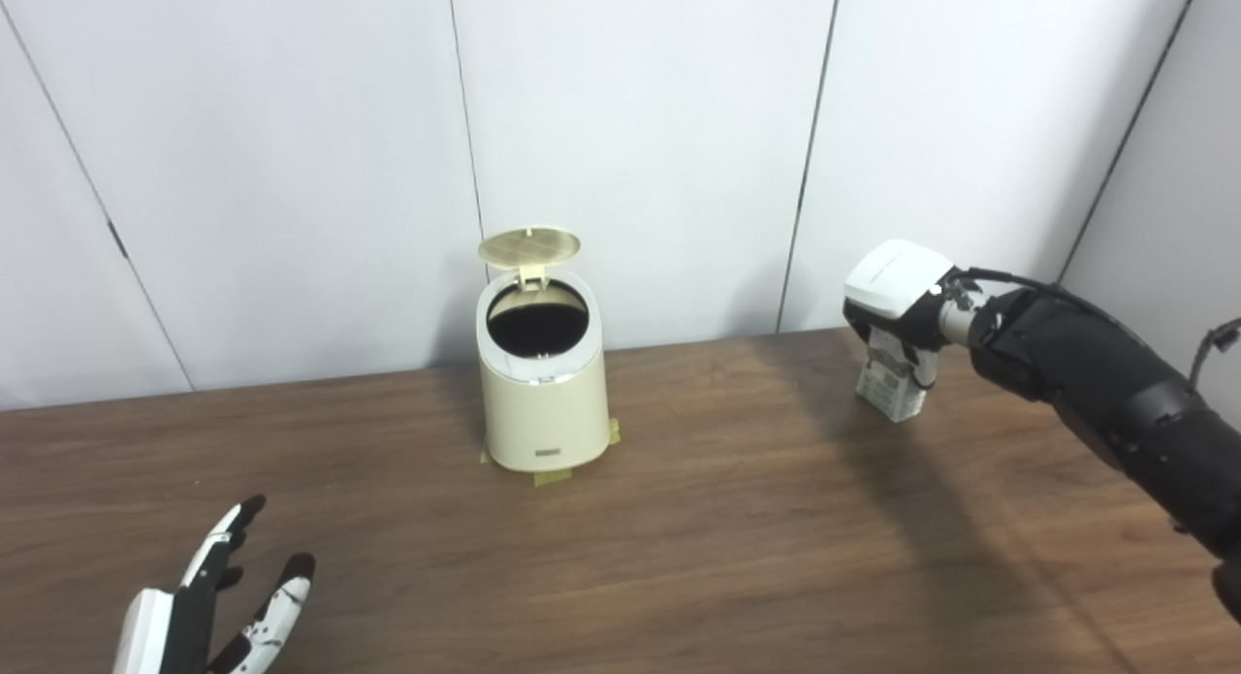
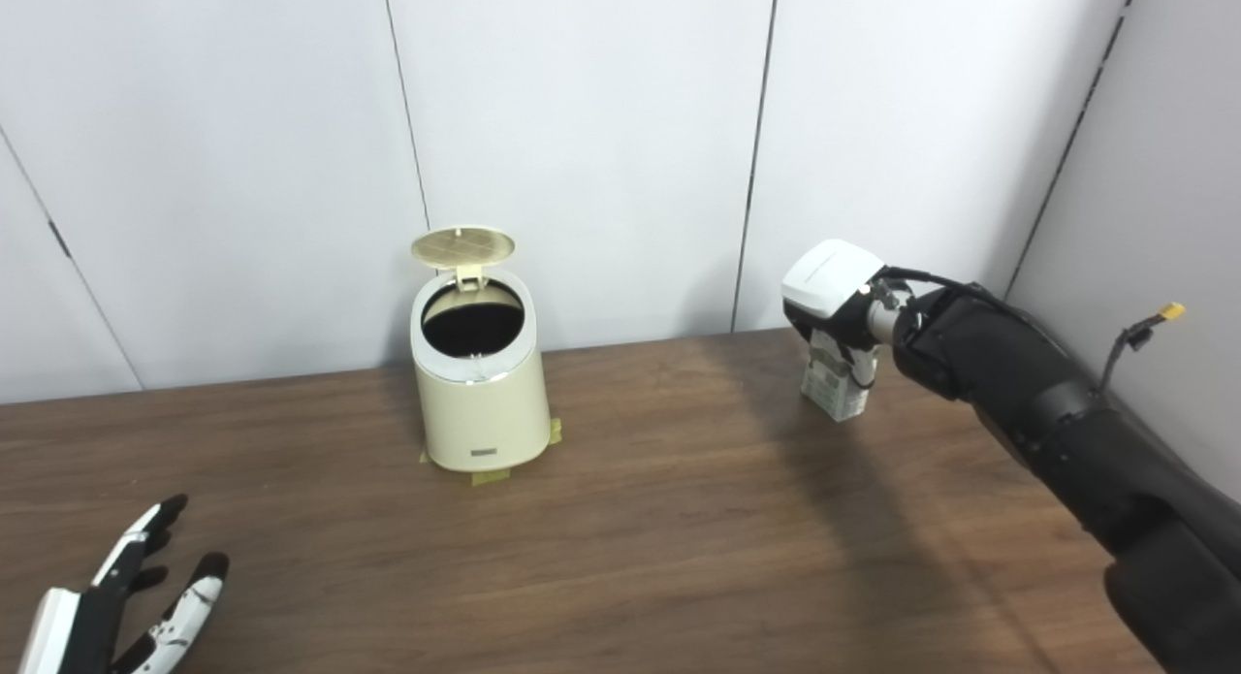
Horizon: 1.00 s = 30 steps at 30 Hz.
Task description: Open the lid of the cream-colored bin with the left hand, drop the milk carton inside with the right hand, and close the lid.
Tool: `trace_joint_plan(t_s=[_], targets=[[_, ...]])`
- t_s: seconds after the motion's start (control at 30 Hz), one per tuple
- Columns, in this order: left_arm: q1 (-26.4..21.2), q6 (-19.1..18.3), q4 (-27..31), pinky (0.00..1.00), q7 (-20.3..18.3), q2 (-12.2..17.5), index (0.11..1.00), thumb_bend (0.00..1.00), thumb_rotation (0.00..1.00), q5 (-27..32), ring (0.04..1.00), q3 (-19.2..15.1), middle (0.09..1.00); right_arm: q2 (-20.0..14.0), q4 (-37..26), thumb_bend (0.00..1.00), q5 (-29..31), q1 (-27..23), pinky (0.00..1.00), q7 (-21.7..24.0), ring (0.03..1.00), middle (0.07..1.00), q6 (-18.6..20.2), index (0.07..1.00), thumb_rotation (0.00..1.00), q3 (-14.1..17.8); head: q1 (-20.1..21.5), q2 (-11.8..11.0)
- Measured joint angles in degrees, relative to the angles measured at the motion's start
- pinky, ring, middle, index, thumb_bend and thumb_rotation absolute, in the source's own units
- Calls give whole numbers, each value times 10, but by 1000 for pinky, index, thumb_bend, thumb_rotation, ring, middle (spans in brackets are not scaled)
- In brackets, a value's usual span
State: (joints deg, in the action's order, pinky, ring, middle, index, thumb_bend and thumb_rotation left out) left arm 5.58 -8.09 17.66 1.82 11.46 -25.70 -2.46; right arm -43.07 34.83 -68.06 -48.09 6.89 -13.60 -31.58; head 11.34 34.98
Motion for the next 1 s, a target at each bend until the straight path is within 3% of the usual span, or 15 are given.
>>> trace_joint_plan(t_s=[0.17,0.47,0.67,0.83,1.0], targets=[[0,0,0,825,0,0,909,453,621,-1,907,0,925,1,-1,521,7,0,332,11,431,509,1,486,0,5,0,0],[0,-1,-2,814,0,0,908,454,618,-1,905,1,923,0,-18,517,35,6,416,28,471,537,-1,446,0,18,2,-3],[-1,-1,-10,821,-2,0,906,467,633,-2,909,5,926,0,-40,517,48,6,358,49,454,542,-2,449,0,22,-2,-5],[-2,0,-21,827,-1,0,905,476,650,-7,916,7,926,0,-74,515,70,6,372,113,426,554,1,458,0,38,0,-8],[-7,-1,-21,841,-1,-1,905,481,637,-11,925,10,929,1,-121,518,92,5,380,136,422,530,2,470,0,66,-3,-11]])
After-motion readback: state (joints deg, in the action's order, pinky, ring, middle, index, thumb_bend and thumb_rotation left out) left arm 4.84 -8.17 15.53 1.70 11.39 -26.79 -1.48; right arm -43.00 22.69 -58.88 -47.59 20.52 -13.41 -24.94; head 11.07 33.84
